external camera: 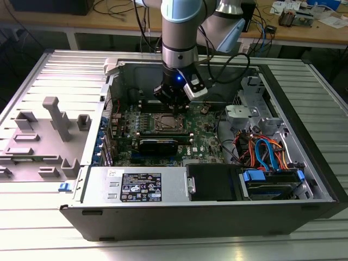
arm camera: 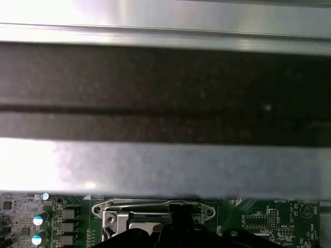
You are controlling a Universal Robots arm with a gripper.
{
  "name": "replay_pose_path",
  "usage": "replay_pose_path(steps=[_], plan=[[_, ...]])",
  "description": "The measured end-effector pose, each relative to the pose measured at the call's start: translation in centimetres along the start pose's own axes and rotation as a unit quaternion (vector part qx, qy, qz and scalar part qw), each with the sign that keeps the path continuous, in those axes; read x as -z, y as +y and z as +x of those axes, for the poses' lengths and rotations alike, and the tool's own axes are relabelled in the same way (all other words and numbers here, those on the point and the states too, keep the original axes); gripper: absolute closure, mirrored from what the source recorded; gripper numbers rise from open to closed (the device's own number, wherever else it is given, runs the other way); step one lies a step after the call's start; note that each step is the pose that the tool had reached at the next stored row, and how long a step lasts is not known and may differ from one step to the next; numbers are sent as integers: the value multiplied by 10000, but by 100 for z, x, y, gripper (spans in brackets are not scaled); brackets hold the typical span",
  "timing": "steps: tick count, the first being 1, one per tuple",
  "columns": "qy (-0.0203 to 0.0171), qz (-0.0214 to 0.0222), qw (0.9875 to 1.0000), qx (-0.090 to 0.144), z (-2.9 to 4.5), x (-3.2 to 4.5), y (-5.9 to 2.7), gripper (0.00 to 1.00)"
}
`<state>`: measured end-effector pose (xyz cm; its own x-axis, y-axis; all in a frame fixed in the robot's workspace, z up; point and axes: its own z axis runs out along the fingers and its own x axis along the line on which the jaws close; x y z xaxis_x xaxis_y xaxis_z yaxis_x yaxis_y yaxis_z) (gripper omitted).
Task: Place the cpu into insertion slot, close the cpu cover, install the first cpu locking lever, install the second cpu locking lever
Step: 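Install the second cpu locking lever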
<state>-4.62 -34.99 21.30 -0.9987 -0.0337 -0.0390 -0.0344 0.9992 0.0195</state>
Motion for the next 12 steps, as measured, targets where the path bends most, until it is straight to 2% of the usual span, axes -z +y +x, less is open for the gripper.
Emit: replay_pose_path(steps=[6, 9, 12], plan=[[0, 14, 10000, 2, -5, 102, 0, 89], [1, 56, 10000, 3, -8, 185, 2, 89], [4, 130, 9999, 5, -12, 300, 4, 89]])
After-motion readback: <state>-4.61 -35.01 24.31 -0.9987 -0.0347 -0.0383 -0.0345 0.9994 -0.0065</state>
